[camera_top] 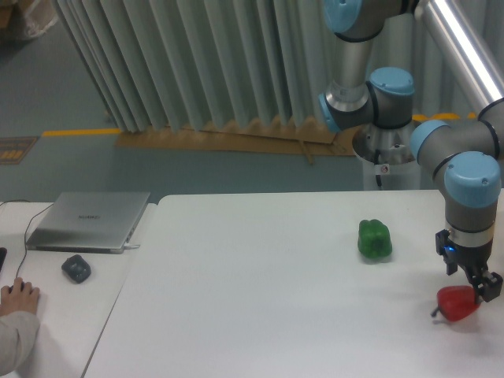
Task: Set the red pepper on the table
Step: 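Set the red pepper on the table and open the gripper, then lift the open gripper up away from the red pepper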
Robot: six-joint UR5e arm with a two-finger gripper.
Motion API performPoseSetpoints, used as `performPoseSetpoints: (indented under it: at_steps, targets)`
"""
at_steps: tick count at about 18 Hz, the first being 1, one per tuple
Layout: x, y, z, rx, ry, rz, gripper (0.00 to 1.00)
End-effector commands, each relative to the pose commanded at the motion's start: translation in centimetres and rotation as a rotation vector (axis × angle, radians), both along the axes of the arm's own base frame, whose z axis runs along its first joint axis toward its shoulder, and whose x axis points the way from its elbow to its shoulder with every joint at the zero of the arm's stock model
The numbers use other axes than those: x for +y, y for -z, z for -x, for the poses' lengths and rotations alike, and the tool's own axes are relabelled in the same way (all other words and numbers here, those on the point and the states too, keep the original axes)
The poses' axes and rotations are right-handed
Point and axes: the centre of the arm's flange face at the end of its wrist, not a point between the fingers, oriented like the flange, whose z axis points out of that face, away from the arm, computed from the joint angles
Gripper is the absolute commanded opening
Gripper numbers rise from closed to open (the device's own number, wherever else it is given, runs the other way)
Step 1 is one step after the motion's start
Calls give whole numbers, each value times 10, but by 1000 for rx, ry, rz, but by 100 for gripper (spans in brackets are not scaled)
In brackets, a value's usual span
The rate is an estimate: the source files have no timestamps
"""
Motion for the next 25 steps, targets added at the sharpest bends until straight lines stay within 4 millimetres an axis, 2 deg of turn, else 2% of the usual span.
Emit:
performPoseSetpoints:
  at_steps: [2,6,9,11,16,25]
  targets:
    - [3,-1,-5,9,-27,5,100]
    - [-7,-45,-13,69,-31,-18,100]
    - [-9,-53,-22,54,-32,-7,100]
    - [-21,-66,-33,-4,-32,13,100]
    - [-18,-66,-37,-13,-29,3,100]
    - [-17,-67,-31,-33,-51,-61,100]
